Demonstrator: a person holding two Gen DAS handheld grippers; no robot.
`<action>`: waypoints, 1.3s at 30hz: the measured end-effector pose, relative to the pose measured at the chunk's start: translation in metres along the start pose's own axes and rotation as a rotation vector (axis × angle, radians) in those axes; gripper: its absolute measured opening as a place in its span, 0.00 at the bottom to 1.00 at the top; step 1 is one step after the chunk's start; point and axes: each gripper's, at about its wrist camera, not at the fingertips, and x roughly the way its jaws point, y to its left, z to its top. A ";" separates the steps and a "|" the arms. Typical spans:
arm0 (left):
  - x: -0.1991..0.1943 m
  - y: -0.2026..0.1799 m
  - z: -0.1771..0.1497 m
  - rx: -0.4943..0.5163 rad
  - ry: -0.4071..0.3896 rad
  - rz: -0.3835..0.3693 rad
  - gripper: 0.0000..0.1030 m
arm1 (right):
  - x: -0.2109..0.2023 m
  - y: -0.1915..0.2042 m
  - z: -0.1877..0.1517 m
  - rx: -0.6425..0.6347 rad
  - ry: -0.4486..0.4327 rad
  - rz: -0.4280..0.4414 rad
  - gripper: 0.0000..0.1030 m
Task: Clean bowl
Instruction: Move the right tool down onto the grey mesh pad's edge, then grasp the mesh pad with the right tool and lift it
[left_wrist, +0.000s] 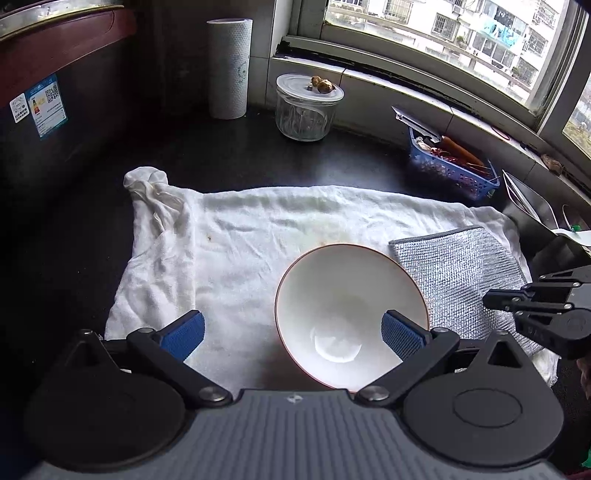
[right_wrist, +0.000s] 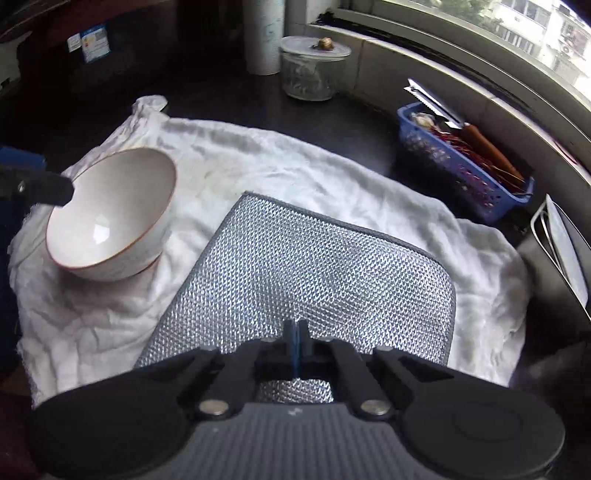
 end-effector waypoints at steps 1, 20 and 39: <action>0.000 0.000 0.000 -0.001 0.002 -0.001 1.00 | -0.002 -0.004 0.001 0.001 -0.004 -0.019 0.00; 0.001 0.006 0.000 -0.012 0.010 -0.002 1.00 | 0.030 -0.018 0.000 0.081 0.018 -0.001 0.70; -0.015 0.004 0.002 0.000 -0.030 -0.002 1.00 | -0.021 -0.031 0.012 0.342 -0.064 0.434 0.03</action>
